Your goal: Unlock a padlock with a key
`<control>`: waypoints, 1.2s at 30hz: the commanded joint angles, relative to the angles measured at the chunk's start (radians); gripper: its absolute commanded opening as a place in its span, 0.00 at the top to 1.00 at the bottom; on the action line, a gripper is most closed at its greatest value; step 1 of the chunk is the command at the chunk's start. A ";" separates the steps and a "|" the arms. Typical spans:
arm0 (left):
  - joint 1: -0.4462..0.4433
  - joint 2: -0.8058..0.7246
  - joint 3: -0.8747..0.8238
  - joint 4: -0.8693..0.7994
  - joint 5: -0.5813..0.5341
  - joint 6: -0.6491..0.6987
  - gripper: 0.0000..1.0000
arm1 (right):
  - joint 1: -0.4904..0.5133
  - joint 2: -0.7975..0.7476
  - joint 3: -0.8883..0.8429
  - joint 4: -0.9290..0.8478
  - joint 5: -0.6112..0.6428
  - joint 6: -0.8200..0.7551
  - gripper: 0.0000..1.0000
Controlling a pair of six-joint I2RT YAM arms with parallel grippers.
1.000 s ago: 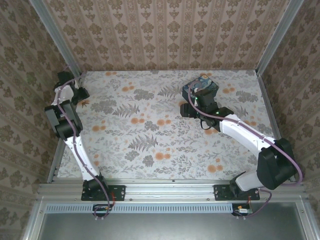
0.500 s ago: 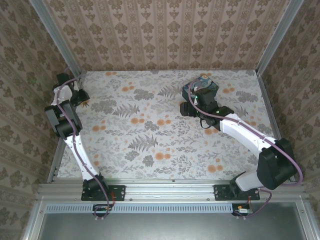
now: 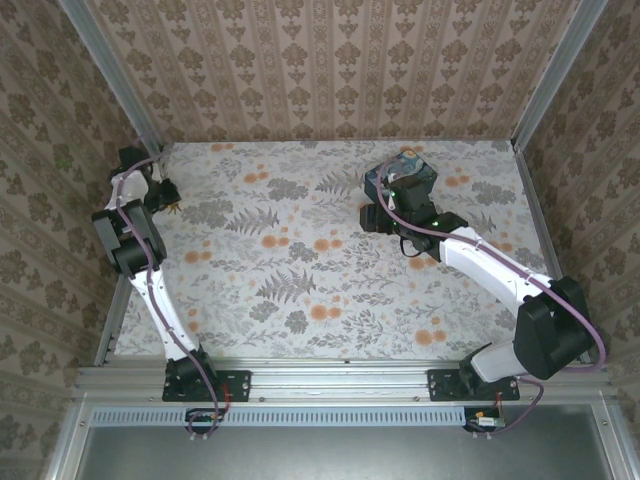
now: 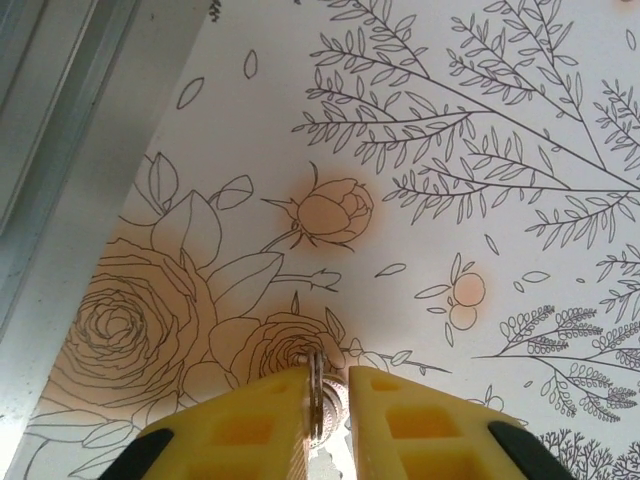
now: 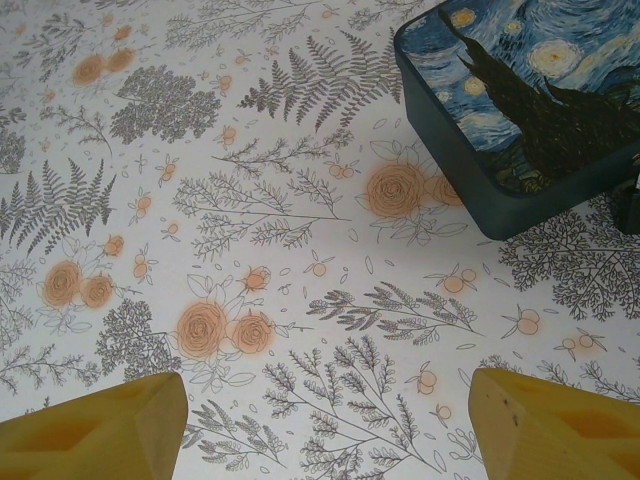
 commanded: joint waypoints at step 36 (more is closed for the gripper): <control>-1.268 -0.284 -0.194 0.046 0.065 -0.226 0.98 | -0.434 -0.248 -0.189 -0.226 0.086 0.072 0.24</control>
